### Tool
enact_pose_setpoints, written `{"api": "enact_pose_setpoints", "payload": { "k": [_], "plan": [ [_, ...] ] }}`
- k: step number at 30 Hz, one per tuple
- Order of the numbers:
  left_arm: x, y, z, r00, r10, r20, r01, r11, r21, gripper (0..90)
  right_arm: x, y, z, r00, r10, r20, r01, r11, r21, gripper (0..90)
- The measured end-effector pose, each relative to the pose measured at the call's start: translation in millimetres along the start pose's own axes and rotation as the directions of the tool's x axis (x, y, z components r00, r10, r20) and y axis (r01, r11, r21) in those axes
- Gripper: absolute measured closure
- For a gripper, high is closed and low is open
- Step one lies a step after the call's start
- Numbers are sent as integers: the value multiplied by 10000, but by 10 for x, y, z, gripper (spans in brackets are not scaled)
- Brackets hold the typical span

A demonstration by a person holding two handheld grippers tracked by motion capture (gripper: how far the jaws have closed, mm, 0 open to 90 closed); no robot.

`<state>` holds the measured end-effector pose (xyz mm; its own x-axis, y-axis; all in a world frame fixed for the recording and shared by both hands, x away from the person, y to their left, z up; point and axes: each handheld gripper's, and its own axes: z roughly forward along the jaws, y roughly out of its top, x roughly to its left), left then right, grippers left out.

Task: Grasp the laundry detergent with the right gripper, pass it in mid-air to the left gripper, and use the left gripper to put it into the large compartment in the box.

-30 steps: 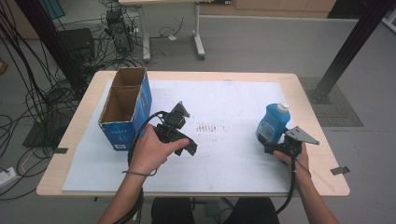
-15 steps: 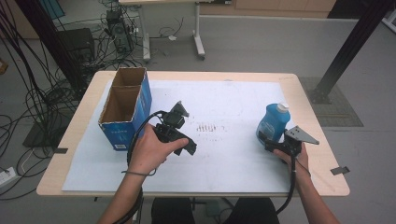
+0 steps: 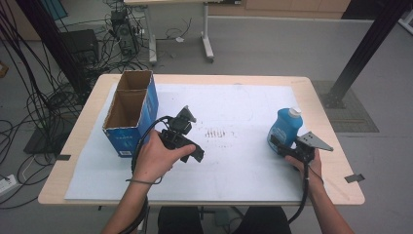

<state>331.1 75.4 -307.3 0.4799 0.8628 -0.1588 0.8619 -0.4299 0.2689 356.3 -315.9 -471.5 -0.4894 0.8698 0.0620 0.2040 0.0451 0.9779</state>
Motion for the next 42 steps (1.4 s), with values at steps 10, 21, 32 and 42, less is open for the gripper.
{"api": "enact_pose_setpoints", "payload": {
  "k": [10,21,32,42],
  "plan": [
    [-3,-2,12,10000,-17,30,17,10000,-2,117,8,-2,-5,10000,1,-8,-1,10000,60,387],
    [-12,1,12,10000,7,21,-7,10000,12,117,16,-6,-10,10000,55,22,-55,10000,73,390],
    [-23,-4,11,10000,46,24,-46,10000,3,117,18,-9,-11,10000,38,37,-38,10000,47,394],
    [-41,2,6,9999,90,49,-90,10000,-16,117,22,-13,-12,10000,-3,68,3,10000,9,396]
  ]
}}
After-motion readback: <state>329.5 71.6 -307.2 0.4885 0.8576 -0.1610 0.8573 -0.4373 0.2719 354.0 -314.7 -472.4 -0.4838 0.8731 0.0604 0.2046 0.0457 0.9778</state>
